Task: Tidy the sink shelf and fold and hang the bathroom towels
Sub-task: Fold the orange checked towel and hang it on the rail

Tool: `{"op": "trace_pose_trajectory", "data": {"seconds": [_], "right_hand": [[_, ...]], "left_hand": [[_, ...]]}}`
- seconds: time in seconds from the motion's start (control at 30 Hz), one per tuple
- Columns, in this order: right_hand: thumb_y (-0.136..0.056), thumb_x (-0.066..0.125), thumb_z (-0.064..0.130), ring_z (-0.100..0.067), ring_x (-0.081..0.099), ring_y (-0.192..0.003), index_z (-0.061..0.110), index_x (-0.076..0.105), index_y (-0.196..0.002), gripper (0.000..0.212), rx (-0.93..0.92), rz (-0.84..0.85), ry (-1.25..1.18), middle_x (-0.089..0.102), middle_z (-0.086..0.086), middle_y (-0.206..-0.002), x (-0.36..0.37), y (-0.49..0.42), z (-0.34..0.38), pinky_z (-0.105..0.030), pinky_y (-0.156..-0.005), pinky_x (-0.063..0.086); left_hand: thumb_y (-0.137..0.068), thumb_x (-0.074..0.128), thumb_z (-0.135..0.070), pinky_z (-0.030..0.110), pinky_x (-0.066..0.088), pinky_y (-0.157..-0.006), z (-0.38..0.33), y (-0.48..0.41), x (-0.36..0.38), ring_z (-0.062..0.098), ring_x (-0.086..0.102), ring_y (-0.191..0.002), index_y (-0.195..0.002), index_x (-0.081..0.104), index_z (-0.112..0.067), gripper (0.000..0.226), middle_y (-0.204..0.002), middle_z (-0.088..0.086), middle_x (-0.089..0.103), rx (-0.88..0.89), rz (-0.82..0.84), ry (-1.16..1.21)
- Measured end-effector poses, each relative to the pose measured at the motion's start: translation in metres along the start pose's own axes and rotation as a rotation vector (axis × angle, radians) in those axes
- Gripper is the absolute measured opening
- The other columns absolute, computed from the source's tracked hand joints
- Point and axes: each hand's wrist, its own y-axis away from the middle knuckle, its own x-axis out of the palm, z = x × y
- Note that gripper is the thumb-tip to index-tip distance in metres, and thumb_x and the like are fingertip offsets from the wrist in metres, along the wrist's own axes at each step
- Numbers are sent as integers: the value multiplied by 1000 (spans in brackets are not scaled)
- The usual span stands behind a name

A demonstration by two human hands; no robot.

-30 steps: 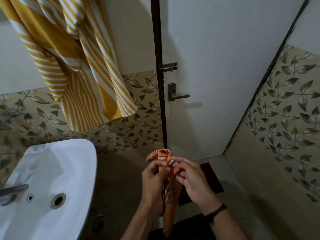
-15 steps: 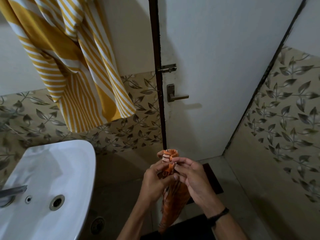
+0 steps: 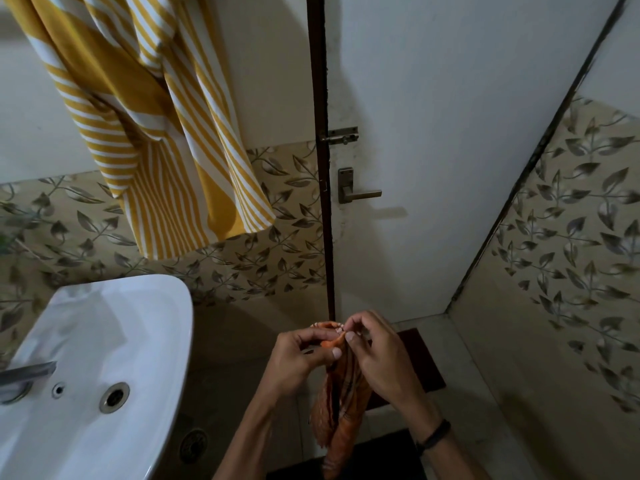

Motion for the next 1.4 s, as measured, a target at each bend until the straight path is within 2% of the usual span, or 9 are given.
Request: {"op": "trace_pose_trajectory", "data": {"seconds": [0.27,0.43,0.6,0.8,1.0,1.17,1.27,1.33,1.4], "right_hand": [[-100,53,23,2,56,-97,33,58,-96,12,4,260,-11,51,17,-100,-3,-3,-1,-10,-76,42],[-104,48,31,8,56,-81,33,53,-101,6,14,376,-26,57,18,-91,-6,-5,7,-10,-64,41],[-100,57,26,6,65,-83,33,54,-95,9,50,242,-142,66,12,-92,-3,-6,13,-13,-69,49],[-94,68,21,1,64,-76,34,49,-77,29,75,-60,-141,63,19,-76,5,-10,13,-11,-59,45],[-92,71,18,-8,65,-80,29,57,-81,21,329,-293,-323,66,7,-81,0,8,-36,-19,-68,51],[-80,81,27,-19,65,-91,32,60,-88,23,692,154,-181,67,-2,-101,42,29,-126,-30,-72,54],[-65,81,58,-25,62,-109,36,54,-115,60,725,273,-98,56,-8,-128,86,47,-178,-35,-90,53],[-57,84,67,-28,57,-119,22,48,-134,96,733,328,-102,49,-9,-135,87,49,-154,-33,-95,48],[-56,88,64,-20,63,-112,20,48,-131,96,758,295,-347,58,-5,-129,85,49,-133,-38,-95,55]], "left_hand": [[-92,58,9,22,54,-72,6,4,-10,16,71,-92,-116,74,-3,31,-109,16,76,-55,-44,258],[-85,69,5,41,54,-98,9,3,-8,33,68,-115,-119,73,-6,36,-118,18,73,-14,11,232],[-89,68,4,49,50,-105,8,2,-9,32,63,-121,-123,72,-11,38,-126,12,69,41,99,95],[-80,68,6,34,53,-95,9,6,9,21,71,-105,-115,76,-9,39,-111,14,76,-48,119,28],[-81,62,19,25,58,-81,3,9,1,24,71,-98,-109,77,-2,38,-111,22,74,-150,-45,393],[-77,58,21,25,61,-81,-31,5,3,19,73,-91,-103,79,-2,40,-108,18,76,-119,-62,555],[-74,58,18,27,62,-74,-51,6,14,19,74,-81,-101,80,-2,40,-98,18,77,-103,-23,609],[-74,58,17,26,62,-68,-64,7,20,18,74,-77,-104,77,2,39,-95,19,76,-88,0,632],[-78,56,20,23,60,-60,-75,8,22,17,74,-72,-110,72,7,38,-93,19,76,-83,12,648]]}}
